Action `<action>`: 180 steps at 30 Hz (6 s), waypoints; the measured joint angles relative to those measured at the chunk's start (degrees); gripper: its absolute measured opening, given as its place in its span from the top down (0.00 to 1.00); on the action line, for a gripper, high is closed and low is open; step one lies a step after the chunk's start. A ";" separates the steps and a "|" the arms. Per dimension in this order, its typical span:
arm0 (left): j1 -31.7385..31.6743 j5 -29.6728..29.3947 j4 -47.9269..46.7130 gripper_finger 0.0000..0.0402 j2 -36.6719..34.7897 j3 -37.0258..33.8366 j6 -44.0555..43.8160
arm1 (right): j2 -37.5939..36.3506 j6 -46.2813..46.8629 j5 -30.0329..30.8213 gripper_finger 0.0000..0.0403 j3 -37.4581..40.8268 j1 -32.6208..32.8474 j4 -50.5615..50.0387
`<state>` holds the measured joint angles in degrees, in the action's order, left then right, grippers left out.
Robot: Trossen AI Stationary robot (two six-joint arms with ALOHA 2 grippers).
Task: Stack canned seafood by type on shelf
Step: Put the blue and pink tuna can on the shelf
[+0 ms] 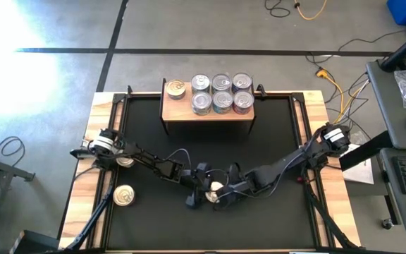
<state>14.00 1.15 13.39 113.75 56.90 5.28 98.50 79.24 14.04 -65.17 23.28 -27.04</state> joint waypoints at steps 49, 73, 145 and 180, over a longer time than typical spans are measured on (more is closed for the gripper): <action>3.64 -2.42 9.49 0.12 4.40 1.48 -4.45 | 3.84 -3.30 -19.72 0.97 -0.04 2.79 -0.87; 4.31 -4.50 3.87 0.05 9.58 12.45 -5.30 | 3.56 -6.79 -15.36 0.97 0.02 -0.34 4.88; -42.39 -12.76 -48.85 0.14 -37.06 4.87 -5.16 | 8.52 -101.93 6.50 0.97 -46.24 -31.33 -2.18; -43.14 -13.43 -49.87 0.01 -41.09 5.14 -1.24 | 28.37 -98.57 -2.43 0.97 -69.44 -37.95 -19.07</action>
<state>-29.15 -12.28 -36.48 72.66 62.04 4.03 126.87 -19.33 11.61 -134.61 -14.68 -46.11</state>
